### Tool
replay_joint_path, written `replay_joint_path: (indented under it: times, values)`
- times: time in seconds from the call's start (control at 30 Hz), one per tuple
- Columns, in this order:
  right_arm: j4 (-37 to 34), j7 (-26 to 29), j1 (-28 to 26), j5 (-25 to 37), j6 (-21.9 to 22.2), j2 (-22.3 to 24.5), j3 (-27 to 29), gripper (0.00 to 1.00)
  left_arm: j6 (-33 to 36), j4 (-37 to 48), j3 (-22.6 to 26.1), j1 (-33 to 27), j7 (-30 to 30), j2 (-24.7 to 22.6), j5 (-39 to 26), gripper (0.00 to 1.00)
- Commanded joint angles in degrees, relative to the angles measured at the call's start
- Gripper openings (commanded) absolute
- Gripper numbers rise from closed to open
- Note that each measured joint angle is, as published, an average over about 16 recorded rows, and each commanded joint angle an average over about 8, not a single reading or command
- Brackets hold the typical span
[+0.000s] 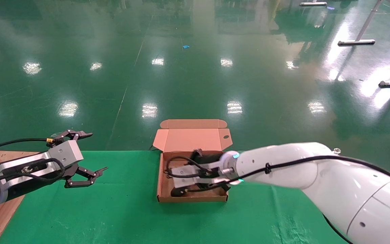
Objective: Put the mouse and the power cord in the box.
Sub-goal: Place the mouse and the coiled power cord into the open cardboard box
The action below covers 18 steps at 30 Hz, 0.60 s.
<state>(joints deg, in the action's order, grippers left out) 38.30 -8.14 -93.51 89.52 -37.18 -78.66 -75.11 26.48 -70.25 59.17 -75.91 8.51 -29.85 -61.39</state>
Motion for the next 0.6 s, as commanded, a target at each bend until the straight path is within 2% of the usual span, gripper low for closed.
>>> replay_joint_path:
  times: [0.03, 0.2, 0.23, 0.6]
  values:
    - [-1.3, 0.2, 0.5, -0.5, 0.7, 0.1, -1.3, 0.31, 0.4, 0.6, -0.1, -0.2, 0.3, -0.4, 0.1, 1.0]
    - [-3.0, 0.1, 1.1, -1.6, 2.1, 0.1, -2.8, 0.92, 0.7, 0.9, -0.2, -0.1, 0.7, -0.4, 0.3, 1.0]
    - [-3.2, 0.0, 1.1, -1.7, 2.2, 0.1, -3.0, 1.0, 0.8, 0.9, -0.2, -0.1, 0.7, -0.4, 0.4, 1.0]
    - [-3.1, 0.0, 1.1, -1.6, 2.0, 0.1, -2.6, 1.0, 0.8, 0.9, -0.2, -0.1, 0.7, -0.4, 0.4, 1.0]
